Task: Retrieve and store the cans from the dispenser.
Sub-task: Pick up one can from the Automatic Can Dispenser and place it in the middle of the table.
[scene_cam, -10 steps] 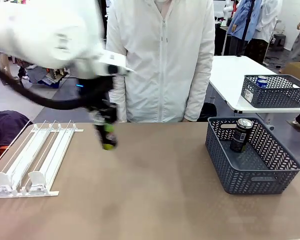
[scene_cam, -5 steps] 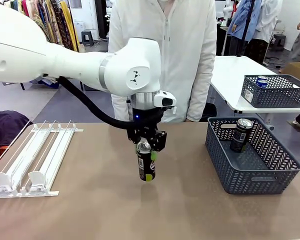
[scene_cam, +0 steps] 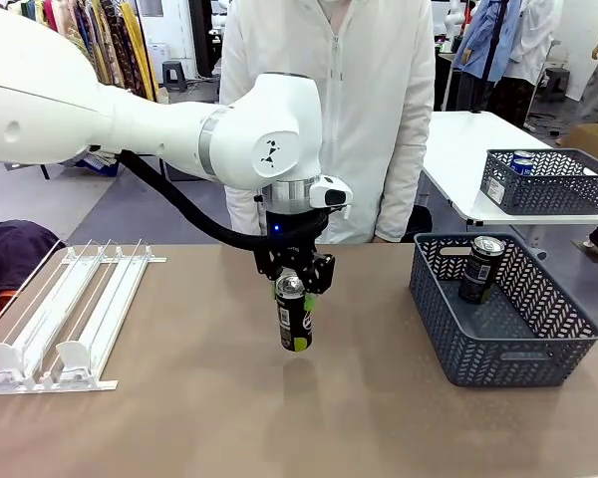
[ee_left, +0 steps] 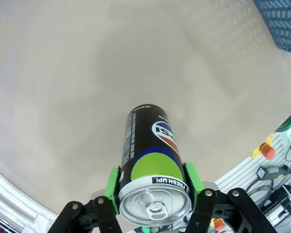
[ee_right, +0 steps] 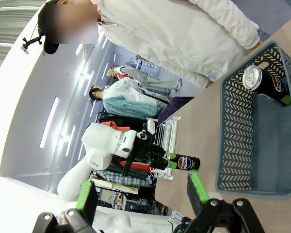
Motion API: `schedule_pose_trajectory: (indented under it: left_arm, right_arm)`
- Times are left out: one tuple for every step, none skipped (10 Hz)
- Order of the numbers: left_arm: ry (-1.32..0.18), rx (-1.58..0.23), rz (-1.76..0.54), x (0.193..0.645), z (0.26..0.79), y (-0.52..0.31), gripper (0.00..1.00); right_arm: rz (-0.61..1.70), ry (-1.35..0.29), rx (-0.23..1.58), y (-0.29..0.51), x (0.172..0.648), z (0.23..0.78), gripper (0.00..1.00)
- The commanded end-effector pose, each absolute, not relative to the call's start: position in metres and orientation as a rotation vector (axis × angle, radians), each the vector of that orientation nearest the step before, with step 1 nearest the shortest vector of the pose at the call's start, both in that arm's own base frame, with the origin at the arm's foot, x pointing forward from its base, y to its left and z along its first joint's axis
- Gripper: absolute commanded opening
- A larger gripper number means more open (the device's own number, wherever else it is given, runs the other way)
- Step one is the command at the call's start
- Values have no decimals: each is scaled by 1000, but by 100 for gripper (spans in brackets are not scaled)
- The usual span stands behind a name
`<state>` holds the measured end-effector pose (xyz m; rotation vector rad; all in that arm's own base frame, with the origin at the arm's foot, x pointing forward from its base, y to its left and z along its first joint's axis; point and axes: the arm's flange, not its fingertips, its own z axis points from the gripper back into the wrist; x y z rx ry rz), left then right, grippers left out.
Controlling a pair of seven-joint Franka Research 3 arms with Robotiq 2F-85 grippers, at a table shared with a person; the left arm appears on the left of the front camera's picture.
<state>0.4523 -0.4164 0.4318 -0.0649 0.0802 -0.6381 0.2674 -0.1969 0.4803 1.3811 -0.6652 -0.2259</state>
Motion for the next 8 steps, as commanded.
schedule_pose_trajectory:
  left_arm:
    - [57, -24, -595, 449, 432, -411, 0]
    - [48, -19, -593, 449, 431, -410, 0]
    - [49, -20, -593, 449, 431, -410, 54]
    - [51, -21, -594, 449, 431, -411, 100]
    - [44, -20, -592, 448, 432, -410, 100]
    - [35, -20, -588, 448, 434, -409, 100]
    - [32, -21, -584, 448, 435, -407, 100]
    - [32, -25, -582, 448, 436, -406, 100]
  right_arm:
    - [-219, -688, 1394, -198, 270, 484, 100]
    - [-219, -688, 1394, -198, 270, 484, 100]
    - [-219, -688, 1394, -198, 270, 484, 100]
    - [-219, -688, 1394, -198, 270, 484, 100]
    - [-219, -688, 1394, -198, 270, 484, 100]
    - [-219, -688, 1394, -198, 270, 484, 100]
    - [-219, -688, 1394, -198, 270, 484, 100]
    - [-219, -688, 1394, -198, 270, 484, 100]
